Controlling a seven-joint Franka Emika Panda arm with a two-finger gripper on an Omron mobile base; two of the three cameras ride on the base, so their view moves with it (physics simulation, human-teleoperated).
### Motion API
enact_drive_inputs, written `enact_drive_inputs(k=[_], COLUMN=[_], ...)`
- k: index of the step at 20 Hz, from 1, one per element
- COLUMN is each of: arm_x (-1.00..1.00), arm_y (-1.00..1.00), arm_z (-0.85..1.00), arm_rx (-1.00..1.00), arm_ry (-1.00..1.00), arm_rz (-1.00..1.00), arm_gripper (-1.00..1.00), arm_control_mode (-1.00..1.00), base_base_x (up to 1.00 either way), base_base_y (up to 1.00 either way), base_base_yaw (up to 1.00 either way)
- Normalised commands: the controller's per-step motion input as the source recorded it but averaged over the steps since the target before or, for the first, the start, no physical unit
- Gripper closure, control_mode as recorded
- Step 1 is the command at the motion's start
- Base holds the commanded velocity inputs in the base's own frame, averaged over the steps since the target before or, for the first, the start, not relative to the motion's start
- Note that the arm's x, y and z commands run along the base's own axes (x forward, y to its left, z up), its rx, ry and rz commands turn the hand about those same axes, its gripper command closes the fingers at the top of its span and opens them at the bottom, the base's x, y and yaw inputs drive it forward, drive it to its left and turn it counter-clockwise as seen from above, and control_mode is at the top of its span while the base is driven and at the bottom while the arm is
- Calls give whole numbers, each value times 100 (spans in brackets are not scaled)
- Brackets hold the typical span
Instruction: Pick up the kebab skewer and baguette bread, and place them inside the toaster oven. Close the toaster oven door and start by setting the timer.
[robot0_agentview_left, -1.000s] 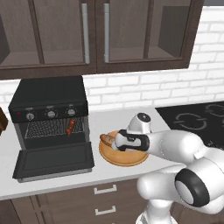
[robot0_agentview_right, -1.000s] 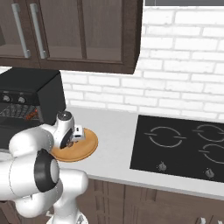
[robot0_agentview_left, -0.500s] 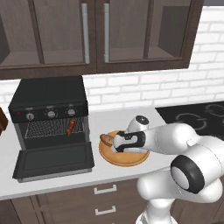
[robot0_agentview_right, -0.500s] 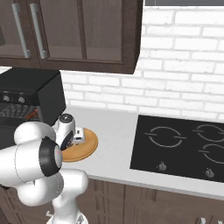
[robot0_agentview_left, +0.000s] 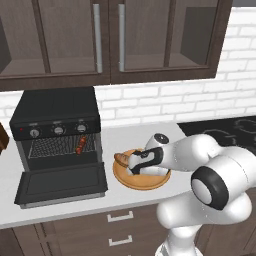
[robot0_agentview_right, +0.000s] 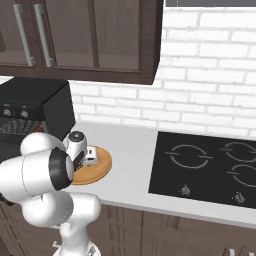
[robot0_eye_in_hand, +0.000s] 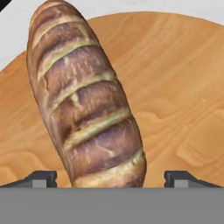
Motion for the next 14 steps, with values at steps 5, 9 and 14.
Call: enact_drive_inputs(k=[5,9,14], arm_x=[0,0,0], arm_y=[0,0,0], arm_z=[-1,0,0], arm_rx=[0,0,0], arm_ry=[0,0,0], arm_rz=[0,0,0], arm_gripper=[-100,-100,100], arm_control_mode=[-100,-100,-100], base_base_x=[0,0,0], base_base_y=[0,0,0], base_base_yaw=[0,0,0])
